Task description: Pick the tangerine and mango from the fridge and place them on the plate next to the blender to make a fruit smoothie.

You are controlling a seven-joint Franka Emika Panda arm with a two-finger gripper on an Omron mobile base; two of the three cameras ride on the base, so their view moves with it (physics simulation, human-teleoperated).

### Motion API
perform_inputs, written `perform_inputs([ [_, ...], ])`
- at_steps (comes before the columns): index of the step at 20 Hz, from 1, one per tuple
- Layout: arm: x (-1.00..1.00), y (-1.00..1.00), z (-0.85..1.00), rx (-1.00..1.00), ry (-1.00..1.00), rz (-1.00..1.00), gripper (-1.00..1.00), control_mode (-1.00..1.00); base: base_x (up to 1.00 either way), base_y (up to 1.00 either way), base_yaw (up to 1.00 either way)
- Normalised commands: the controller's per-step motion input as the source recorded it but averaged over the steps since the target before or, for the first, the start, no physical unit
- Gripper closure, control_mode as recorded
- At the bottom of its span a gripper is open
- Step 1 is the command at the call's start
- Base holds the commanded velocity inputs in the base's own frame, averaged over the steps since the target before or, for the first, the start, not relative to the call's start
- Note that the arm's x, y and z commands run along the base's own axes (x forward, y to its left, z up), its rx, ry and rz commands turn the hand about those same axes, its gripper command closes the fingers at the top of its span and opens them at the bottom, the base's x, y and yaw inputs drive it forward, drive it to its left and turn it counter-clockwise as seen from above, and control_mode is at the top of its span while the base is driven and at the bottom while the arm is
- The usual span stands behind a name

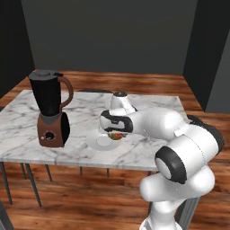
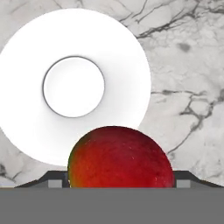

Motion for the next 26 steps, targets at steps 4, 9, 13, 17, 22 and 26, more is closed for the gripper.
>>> perform_inputs([
  [4,0.53,0.28,-0.72,-0.07,-0.12,0.0,1.0,-1.0,0.0,0.0,0.0],
  [9,0.58,0.07,-0.36,0.0,-0.05,0.0,-1.0,-1.0,0.0,0.0,0.0],
  [13,0.26,0.0,0.0,0.0,0.0,0.0,-1.0,-1.0,0.0,0.0,0.0],
  [17,0.02,0.0,0.32,0.0,0.0,0.0,-1.0,-1.0,0.0,0.0,0.0],
  [22,-0.06,-0.03,0.82,0.0,-0.01,0.0,-1.0,-1.0,0.0,0.0,0.0],
  [26,-0.5,-0.48,0.86,0.0,-0.07,0.01,-1.0,-1.0,0.0,0.0,0.0],
])
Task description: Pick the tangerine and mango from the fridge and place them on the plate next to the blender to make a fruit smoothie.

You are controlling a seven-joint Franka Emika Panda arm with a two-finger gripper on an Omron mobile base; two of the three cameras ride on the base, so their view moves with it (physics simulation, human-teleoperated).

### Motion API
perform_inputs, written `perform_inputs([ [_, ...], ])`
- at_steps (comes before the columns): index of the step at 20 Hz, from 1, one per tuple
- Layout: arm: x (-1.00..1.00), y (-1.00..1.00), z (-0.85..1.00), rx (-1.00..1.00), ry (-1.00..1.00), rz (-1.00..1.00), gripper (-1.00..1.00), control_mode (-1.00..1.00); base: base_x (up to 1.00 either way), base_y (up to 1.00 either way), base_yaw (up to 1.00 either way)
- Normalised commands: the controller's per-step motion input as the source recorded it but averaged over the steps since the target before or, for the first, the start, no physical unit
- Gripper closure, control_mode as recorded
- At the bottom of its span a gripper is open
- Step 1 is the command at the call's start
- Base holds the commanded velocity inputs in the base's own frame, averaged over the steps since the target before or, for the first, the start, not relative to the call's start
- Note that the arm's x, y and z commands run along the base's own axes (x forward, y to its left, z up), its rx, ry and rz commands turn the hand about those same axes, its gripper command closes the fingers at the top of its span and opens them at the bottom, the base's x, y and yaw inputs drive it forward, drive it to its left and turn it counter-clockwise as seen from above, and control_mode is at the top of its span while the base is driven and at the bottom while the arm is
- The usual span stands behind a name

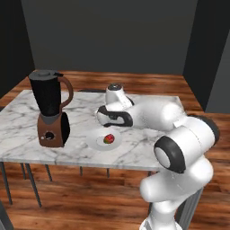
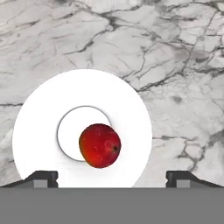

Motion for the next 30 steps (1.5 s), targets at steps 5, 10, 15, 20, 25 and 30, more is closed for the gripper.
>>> perform_inputs([
  [5,-0.95,-0.85,0.56,0.0,-0.15,0.11,-1.0,-1.0,0.0,0.0,0.0],
  [10,-1.0,-0.86,0.49,0.0,-0.16,0.09,-1.0,-1.0,0.0,0.0,0.0],
  [15,-1.0,-0.78,0.43,0.0,-0.11,0.05,-1.0,-1.0,0.0,0.0,0.0],
  [20,-0.95,-0.53,0.27,0.0,-0.01,-0.01,-1.0,-1.0,0.0,0.0,0.0],
  [25,-0.85,-0.37,0.04,0.0,-0.04,-0.08,-1.0,-1.0,0.0,0.0,0.0],
  [30,-0.76,-0.24,0.0,0.0,-0.16,-0.13,-1.0,-1.0,0.0,0.0,0.0],
])
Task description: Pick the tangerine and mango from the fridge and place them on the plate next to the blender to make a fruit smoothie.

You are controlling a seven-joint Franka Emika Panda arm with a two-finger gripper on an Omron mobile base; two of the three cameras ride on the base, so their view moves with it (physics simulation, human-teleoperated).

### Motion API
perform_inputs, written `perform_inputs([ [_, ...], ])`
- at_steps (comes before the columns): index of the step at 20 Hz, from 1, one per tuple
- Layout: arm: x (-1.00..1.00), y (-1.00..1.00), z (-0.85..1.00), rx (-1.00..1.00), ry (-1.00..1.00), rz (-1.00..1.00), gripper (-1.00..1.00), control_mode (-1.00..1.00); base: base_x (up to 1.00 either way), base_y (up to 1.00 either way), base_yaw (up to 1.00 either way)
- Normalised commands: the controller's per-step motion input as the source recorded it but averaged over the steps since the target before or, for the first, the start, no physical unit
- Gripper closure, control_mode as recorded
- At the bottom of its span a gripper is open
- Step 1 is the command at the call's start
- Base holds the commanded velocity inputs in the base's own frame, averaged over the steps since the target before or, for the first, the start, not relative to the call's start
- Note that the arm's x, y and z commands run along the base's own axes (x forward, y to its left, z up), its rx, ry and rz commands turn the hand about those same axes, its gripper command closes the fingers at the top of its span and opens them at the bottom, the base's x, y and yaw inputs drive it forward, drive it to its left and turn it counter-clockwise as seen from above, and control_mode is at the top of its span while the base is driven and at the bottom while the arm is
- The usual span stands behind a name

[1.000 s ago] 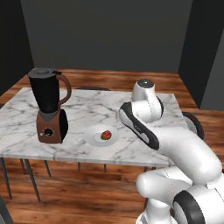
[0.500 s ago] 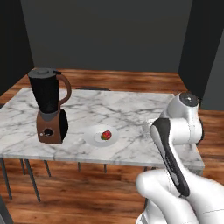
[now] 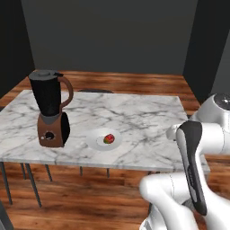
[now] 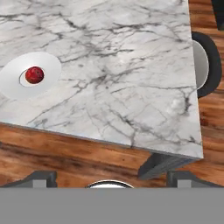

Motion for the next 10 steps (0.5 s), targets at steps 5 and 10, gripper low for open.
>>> perform_inputs([
  [5,0.0,0.0,0.0,0.0,0.0,0.0,-1.0,1.0,-0.58,-0.33,-0.52],
  [10,0.0,0.0,0.0,0.0,0.0,0.0,-1.0,1.0,-0.38,-0.44,-0.62],
])
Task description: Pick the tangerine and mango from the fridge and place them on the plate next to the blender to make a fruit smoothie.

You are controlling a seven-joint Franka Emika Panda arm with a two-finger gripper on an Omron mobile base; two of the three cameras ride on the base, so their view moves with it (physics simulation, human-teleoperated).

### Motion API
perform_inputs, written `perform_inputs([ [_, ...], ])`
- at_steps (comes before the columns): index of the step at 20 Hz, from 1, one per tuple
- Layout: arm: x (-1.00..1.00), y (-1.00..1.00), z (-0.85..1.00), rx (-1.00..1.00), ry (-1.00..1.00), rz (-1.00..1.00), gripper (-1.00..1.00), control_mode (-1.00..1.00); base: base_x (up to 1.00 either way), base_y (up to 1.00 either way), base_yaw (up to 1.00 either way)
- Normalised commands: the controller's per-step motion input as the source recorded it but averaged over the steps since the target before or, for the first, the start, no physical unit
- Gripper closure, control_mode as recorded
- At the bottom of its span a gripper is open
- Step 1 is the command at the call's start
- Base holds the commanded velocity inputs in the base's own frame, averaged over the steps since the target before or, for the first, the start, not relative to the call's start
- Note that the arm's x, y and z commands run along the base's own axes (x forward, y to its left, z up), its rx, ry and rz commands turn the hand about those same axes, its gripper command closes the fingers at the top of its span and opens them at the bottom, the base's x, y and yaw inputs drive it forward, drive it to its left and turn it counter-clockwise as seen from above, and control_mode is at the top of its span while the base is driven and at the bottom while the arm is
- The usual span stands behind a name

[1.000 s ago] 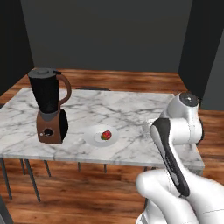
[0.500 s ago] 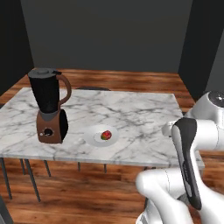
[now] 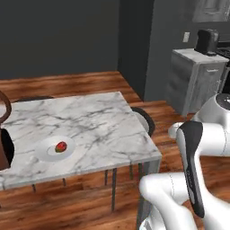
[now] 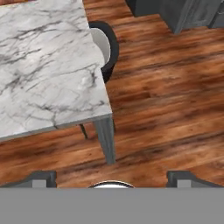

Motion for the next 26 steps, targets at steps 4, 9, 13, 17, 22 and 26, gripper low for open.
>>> perform_inputs([
  [4,0.0,0.0,0.0,0.0,0.0,0.0,-1.0,1.0,-0.06,-0.69,-0.67],
  [9,0.0,0.0,0.0,0.0,0.0,0.0,-1.0,1.0,0.0,-0.92,-0.68],
  [13,0.0,0.0,0.0,0.0,0.0,0.0,-1.0,1.0,0.0,-0.89,-0.7],
  [17,0.0,0.0,0.0,0.0,0.0,0.0,-1.0,1.0,0.19,-0.84,-0.64],
  [22,0.0,0.0,0.0,0.0,0.0,0.0,-1.0,1.0,0.61,-0.64,-0.56],
  [26,0.0,0.0,0.0,0.0,0.0,0.0,-1.0,1.0,0.82,-0.42,-0.53],
])
